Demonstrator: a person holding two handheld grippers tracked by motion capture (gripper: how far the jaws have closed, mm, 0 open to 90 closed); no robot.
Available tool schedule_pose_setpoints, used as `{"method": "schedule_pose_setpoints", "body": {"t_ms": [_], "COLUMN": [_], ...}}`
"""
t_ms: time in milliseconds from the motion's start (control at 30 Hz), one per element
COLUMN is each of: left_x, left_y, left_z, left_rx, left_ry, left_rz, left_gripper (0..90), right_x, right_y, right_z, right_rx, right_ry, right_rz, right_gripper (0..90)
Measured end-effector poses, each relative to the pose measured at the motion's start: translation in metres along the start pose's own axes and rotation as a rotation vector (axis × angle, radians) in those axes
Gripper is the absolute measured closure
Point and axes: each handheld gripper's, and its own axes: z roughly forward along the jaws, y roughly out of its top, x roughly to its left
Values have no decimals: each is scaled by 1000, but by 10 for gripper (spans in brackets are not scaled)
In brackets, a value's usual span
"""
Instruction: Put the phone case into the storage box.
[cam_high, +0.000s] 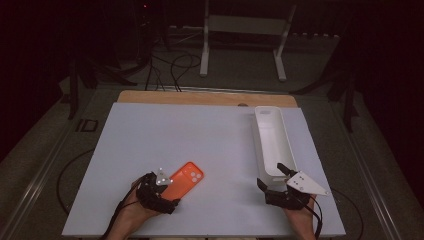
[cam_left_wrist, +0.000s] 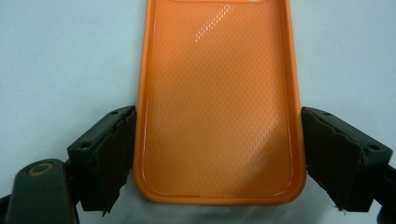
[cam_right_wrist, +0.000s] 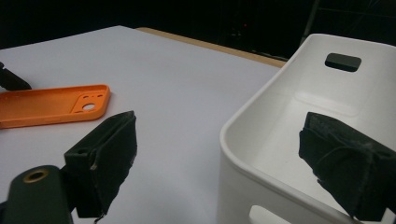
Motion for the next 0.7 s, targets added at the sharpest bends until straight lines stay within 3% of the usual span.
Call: {"method": "schedule_pose_setpoints", "body": {"t_ms": [500, 700], "left_x": [1, 4], "left_y": [-1, 0], "left_z": [-2, -3], "left_rx": [-18, -48], "left_ry": [-6, -2], "left_rz": [-2, -15], "left_gripper": [166, 168], "right_x": [-1, -1], "right_y": [0, 0], "right_z": [0, 0], "right_rx": [0, 0], "right_ry": [0, 4], "right_rz": [4, 2], "right_gripper": [115, 115]}}
